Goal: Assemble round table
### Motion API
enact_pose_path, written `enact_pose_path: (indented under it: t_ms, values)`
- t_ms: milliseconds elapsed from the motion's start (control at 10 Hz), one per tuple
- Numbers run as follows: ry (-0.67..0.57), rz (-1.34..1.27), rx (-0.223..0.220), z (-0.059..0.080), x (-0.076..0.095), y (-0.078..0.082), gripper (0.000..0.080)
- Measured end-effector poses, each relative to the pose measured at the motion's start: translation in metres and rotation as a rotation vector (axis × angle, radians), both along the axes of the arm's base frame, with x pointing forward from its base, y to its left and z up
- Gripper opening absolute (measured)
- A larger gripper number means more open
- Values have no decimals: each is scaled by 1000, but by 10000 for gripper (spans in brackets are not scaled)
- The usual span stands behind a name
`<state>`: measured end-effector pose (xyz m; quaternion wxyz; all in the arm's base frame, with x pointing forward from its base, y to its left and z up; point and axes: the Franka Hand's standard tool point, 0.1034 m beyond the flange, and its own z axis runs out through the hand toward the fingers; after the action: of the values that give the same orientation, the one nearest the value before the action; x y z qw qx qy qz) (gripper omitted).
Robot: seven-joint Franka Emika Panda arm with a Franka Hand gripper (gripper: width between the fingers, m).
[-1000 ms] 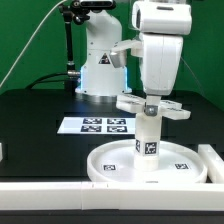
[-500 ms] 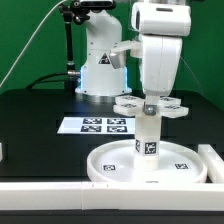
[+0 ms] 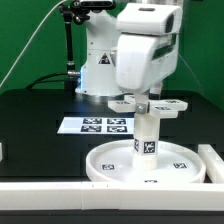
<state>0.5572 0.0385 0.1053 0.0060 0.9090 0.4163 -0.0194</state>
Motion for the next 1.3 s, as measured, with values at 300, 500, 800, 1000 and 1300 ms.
enact_pose_path:
  t_ms: [300,500,800,1000,1300]
  values:
    - [-11,-318,-13,1,1,4,453]
    - [-12,-422,-15,0,0,3,453]
    - [-17,-653,-18,-1,0,3,455]
    - [-16,-983,31,-1,-3,1,455]
    - [-28,-1337,58,-1,-1,3,455]
